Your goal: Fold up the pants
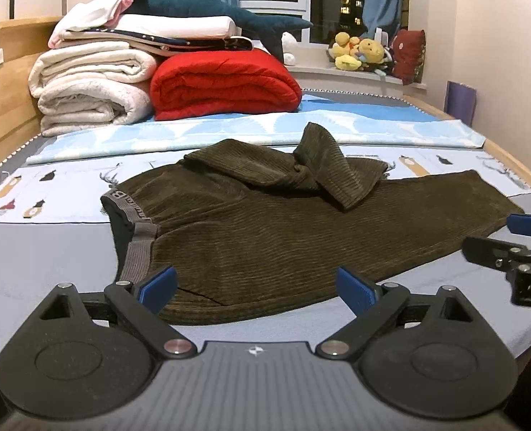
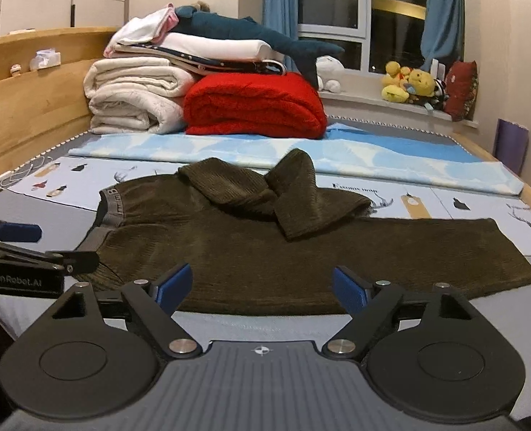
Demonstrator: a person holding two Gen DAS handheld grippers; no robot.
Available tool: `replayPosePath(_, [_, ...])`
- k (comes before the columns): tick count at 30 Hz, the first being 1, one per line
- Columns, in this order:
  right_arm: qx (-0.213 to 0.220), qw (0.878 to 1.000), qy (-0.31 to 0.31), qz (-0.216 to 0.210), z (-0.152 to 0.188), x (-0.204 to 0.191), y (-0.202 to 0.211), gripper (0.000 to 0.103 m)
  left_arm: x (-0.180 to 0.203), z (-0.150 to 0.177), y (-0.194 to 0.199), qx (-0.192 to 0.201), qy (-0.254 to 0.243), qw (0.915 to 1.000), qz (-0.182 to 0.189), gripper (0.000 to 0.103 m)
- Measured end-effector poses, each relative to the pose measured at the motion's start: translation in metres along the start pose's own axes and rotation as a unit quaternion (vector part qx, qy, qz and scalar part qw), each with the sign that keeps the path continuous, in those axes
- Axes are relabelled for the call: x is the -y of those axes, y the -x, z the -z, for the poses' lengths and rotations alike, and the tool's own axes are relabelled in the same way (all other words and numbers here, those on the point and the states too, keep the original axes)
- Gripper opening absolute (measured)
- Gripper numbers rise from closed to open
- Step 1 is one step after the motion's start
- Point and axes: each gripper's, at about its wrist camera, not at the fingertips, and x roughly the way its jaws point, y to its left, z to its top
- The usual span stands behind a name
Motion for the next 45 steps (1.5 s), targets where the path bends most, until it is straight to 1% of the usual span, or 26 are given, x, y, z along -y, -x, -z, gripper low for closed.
replayPosePath(2, [-0.007,1.0,-0.018,0.008,-0.001,0.005,-0.001,0.084,-0.001,-0.003,0.0,-0.009,0.008,0.9999,-0.004,0.097])
replayPosePath(4, [-0.01,0.999,-0.038,0.018,-0.002,0.01,0.0,0.084,-0.002,-0.004,0.002,-0.018,0.019,0.9997,0.003,0.097])
replayPosePath(6, [-0.009,0.999,-0.045,0.021,-0.002,0.012,0.002,0.083,-0.001,-0.003,0.005,-0.022,0.023,0.9995,0.005,0.097])
replayPosePath(8, [-0.005,0.999,-0.042,0.025,0.0,0.011,0.005,0.079,0.001,-0.001,0.006,-0.02,0.017,0.9996,0.002,0.097])
replayPosePath(10, [-0.004,0.999,-0.037,0.03,0.002,0.011,0.006,0.079,0.001,0.0,0.005,-0.021,0.02,0.9996,0.001,0.097])
replayPosePath(14, [-0.004,0.999,-0.034,0.038,0.006,0.012,0.01,0.079,0.002,0.0,0.003,-0.027,0.047,0.9985,0.007,0.097])
replayPosePath(16, [-0.003,0.999,-0.032,0.04,0.006,0.013,0.012,0.08,0.004,0.003,0.001,-0.022,0.043,0.9988,0.007,0.097])
replayPosePath(18, [-0.002,0.999,-0.027,0.043,0.006,0.014,0.013,0.08,0.007,0.006,-0.005,-0.026,0.035,0.999,0.001,0.097])
replayPosePath(19, [0.0,0.999,-0.025,0.046,0.007,0.014,0.013,0.081,0.007,0.006,-0.009,-0.036,0.042,0.9985,0.001,0.097])
replayPosePath(20, [0.001,0.999,-0.024,0.049,0.007,0.015,0.013,0.082,0.006,0.006,-0.011,-0.037,0.051,0.998,0.007,0.097])
replayPosePath(23, [0.002,0.998,-0.017,0.066,0.008,0.018,0.012,0.082,0.008,0.005,-0.016,-0.031,0.043,0.9986,0.0,0.097])
replayPosePath(26, [0.001,0.997,-0.024,0.078,0.007,0.023,0.01,0.082,0.009,0.005,-0.023,-0.04,0.052,0.9978,0.007,0.097])
replayPosePath(31, [0.0,0.996,-0.044,0.074,0.007,0.029,0.007,0.082,0.01,0.005,-0.029,-0.043,0.059,0.9972,0.016,0.097])
replayPosePath(37, [-0.007,0.997,-0.048,0.06,0.007,0.028,0.002,0.082,0.012,0.003,-0.027,-0.041,0.061,0.997,0.022,0.097])
replayPosePath(39, [-0.009,0.997,-0.052,0.061,0.006,0.029,0.0,0.081,0.013,0.003,-0.027,-0.042,0.06,0.9971,0.022,0.097])
replayPosePath(40, [-0.008,0.997,-0.056,0.061,0.006,0.03,0.0,0.076,0.013,0.003,-0.027,-0.042,0.059,0.9972,0.02,0.096])
replayPosePath(41, [-0.007,0.996,-0.062,0.061,0.004,0.031,0.0,0.066,0.014,0.003,-0.026,-0.04,0.056,0.9974,0.019,0.094])
replayPosePath(42, [-0.007,0.996,-0.07,0.061,0.003,0.033,0.0,0.059,0.014,0.002,-0.025,-0.036,0.052,0.9979,0.016,0.08])
replayPosePath(43, [-0.003,0.995,-0.083,0.059,0.001,0.038,0.001,0.043,0.012,0.001,-0.024,-0.032,0.047,0.9982,0.016,0.056])
replayPosePath(44, [0.001,0.994,-0.096,0.059,-0.002,0.044,0.002,0.027,0.01,-0.002,-0.023,-0.031,0.046,0.9982,0.021,0.044])
replayPosePath(45, [0.009,0.992,-0.114,0.059,-0.005,0.053,0.003,0.022,0.003,-0.007,-0.023,-0.029,0.045,0.998,0.033,0.023])
